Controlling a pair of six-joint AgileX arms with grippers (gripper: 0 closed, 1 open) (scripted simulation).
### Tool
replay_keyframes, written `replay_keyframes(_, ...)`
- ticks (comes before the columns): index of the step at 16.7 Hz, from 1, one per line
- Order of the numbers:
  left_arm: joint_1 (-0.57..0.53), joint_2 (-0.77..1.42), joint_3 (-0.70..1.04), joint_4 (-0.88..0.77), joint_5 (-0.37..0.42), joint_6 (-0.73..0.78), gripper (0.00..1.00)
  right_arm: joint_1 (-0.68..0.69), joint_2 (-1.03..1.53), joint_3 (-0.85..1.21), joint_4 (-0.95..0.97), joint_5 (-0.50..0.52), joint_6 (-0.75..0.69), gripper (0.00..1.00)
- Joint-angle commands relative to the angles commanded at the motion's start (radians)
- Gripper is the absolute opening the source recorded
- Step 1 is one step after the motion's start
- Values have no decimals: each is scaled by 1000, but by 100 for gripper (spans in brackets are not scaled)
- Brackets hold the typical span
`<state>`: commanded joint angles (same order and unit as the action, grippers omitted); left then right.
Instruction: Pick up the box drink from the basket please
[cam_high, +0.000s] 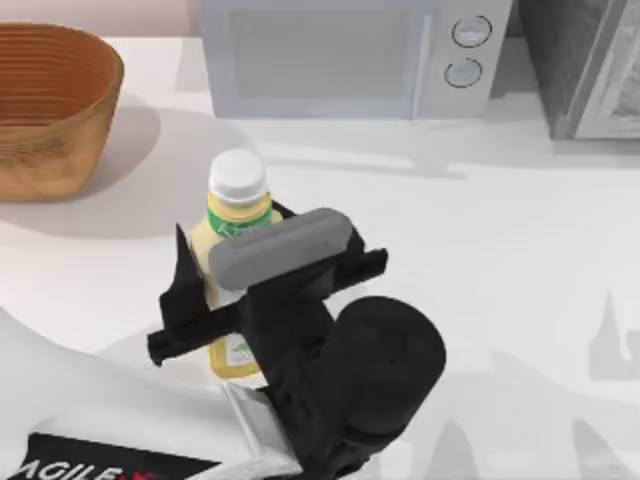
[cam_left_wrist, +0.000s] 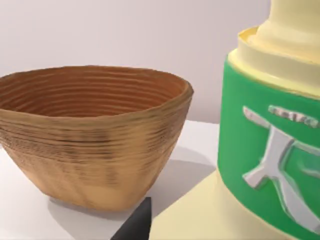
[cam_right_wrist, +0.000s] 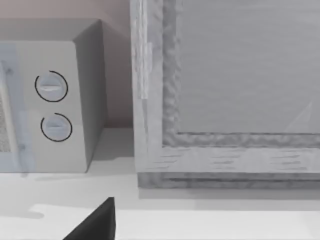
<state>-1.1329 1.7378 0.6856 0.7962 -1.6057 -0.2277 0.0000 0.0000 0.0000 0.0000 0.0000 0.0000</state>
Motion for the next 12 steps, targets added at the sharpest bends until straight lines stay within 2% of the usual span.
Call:
replay_keyframes(4, 62, 22, -71, 25, -19, -95, 0, 0, 0, 0, 0, 0, 0, 100)
replay_keyframes(8, 65, 23, -74, 26, -20, -98, 0, 0, 0, 0, 0, 0, 0, 100)
replay_keyframes(12, 65, 23, -74, 26, -20, -98, 30, 0, 0, 0, 0, 0, 0, 100)
